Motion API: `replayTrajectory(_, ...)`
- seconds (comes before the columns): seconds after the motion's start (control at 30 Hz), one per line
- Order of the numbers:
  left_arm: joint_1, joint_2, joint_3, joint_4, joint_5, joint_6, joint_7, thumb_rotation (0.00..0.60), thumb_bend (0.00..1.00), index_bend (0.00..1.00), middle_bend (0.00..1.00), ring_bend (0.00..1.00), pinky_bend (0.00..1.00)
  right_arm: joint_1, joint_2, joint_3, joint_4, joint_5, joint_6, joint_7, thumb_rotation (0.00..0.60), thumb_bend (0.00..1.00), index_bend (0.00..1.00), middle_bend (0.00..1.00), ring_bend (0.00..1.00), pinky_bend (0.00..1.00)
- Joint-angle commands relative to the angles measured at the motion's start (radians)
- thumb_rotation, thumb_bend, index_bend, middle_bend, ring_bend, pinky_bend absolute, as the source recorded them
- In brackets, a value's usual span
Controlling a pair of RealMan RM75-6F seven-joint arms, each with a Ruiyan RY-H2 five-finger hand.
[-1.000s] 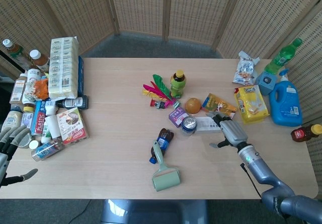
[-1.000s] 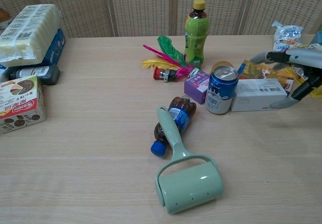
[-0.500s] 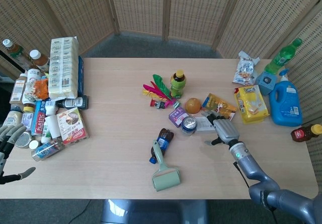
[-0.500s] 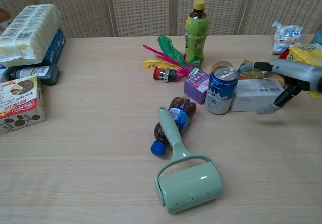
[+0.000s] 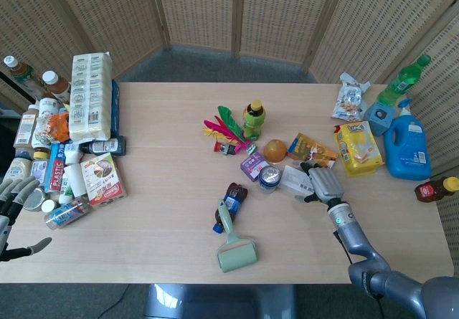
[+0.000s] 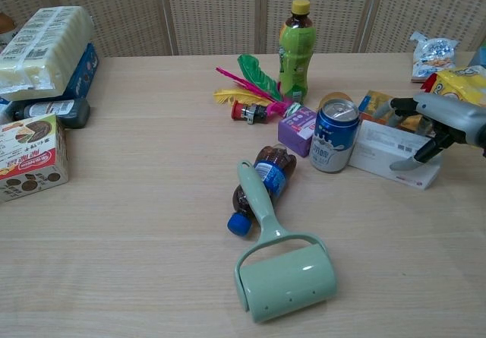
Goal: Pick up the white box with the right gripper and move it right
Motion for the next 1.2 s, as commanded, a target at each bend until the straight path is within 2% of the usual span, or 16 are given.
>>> replayTrajectory(0.03,0.001,0.0,0.001,-0.001,0.0,0.002,0.001,0.6,0.0,0.0,0.0,0.0,0.0,-0.009,-0.039,0.002,0.058,-0.007,0.026,0.026,0.6,0.17,0.41,0.6,0.44,0.64)
replayTrajectory(0.2,0.004,0.002,0.0,-0.001,-0.001,0.006,-0.001,0.6,0.0,0.0,0.0,0.0,0.0,-0.024,-0.024,-0.002,0.056,-0.025,0.062,0.052,0.6,0.17,0.44,0.63,0.47,0.66)
replayTrajectory(0.37,0.004,0.004,0.004,-0.005,0.012,0.01,-0.005,0.6,0.0,0.0,0.0,0.0,0.0,-0.044,0.05,0.011,-0.036,-0.04,0.131,0.04,0.6,0.18,0.44,0.63,0.47,0.66)
replayTrajectory(0.6,0.007,0.012,0.008,-0.01,0.029,0.022,-0.019,0.6,0.0,0.0,0.0,0.0,0.0,-0.063,0.2,0.061,-0.248,-0.036,0.212,-0.018,0.6,0.17,0.44,0.63,0.47,0.66)
replayTrajectory(0.93,0.012,0.023,0.013,-0.012,0.047,0.04,-0.041,0.6,0.0,0.0,0.0,0.0,0.0,-0.062,0.412,0.162,-0.58,-0.002,0.271,-0.142,0.6,0.17,0.44,0.63,0.47,0.66)
replayTrajectory(1.2,0.01,0.025,0.014,-0.011,0.052,0.04,-0.049,0.6,0.0,0.0,0.0,0.0,0.0,-0.055,0.527,0.229,-0.799,0.026,0.301,-0.221,0.6,0.16,0.44,0.63,0.47,0.66)
